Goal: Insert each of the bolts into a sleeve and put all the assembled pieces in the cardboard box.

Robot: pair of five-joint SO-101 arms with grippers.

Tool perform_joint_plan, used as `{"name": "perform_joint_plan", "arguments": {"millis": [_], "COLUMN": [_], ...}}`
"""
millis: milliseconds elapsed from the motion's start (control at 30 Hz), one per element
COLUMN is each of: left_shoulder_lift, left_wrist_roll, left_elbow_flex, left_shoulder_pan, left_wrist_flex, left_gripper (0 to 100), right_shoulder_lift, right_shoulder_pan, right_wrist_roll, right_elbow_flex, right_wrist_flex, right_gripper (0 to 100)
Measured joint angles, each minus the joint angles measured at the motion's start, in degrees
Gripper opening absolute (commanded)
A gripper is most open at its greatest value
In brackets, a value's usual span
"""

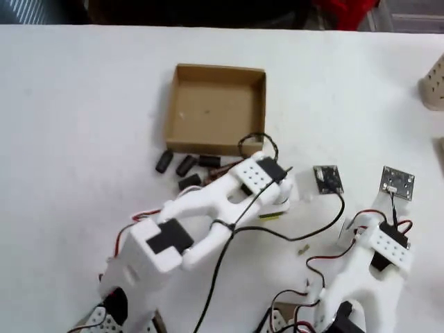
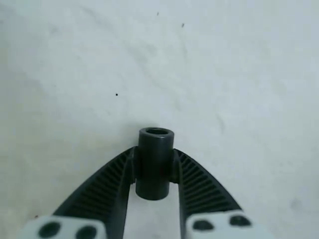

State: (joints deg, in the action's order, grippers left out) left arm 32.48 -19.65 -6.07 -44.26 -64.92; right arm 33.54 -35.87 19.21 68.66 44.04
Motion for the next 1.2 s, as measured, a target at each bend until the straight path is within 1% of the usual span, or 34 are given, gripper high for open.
{"name": "perform_joint_plan", "arguments": {"millis": [133, 233, 267, 300, 400, 600, 667, 767, 867, 1000, 1100, 1200], "left_shoulder_lift": [4.92, 8.18, 9.14, 10.02, 11.69, 11.78, 11.16, 9.49, 5.45, -3.08, -13.01, -24.18], "left_wrist_roll": [7.65, 11.08, 11.60, 11.78, 12.31, 12.75, 14.68, 17.58, 18.37, 18.64, 18.73, 18.81], "left_elbow_flex": [-7.21, -12.48, -14.15, -15.47, -18.11, -18.64, -18.64, -18.46, -15.12, -5.98, 2.81, 12.48], "left_shoulder_pan": [0.62, 0.62, 0.62, 0.62, 0.09, 0.18, 0.44, 2.73, 5.98, 9.41, 10.90, 13.45], "left_wrist_flex": [-3.69, -7.74, -9.05, -10.11, -12.04, -12.75, -12.75, -12.75, -12.22, -8.18, -3.60, 2.99], "left_gripper": [13, 2, 2, 3, 2, 2, 2, 2, 2, 2, 2, 2], "right_shoulder_lift": [0.00, 0.00, 0.00, 0.00, 0.00, 0.00, 0.00, 0.00, 0.00, 0.00, 0.00, 0.00], "right_shoulder_pan": [0.00, 0.09, 0.09, 0.09, 0.09, 0.09, 0.09, 0.09, 0.09, 0.09, 0.09, 0.88], "right_wrist_roll": [0.00, 0.00, 0.00, 0.00, 0.00, -0.09, -0.09, -0.09, -0.09, -0.09, -0.09, -0.09], "right_elbow_flex": [0.00, 0.97, 1.23, 1.23, 1.23, 1.23, 1.23, 1.23, 1.23, 1.41, 1.41, 1.41], "right_wrist_flex": [0.00, -1.05, -1.41, -1.67, -1.67, -1.67, -1.85, -1.85, -1.85, -2.46, -2.55, -2.55], "right_gripper": [1.7, 1.7, 1.7, 1.7, 1.7, 1.7, 1.7, 1.7, 1.7, 1.7, 1.7, 1.7]}}
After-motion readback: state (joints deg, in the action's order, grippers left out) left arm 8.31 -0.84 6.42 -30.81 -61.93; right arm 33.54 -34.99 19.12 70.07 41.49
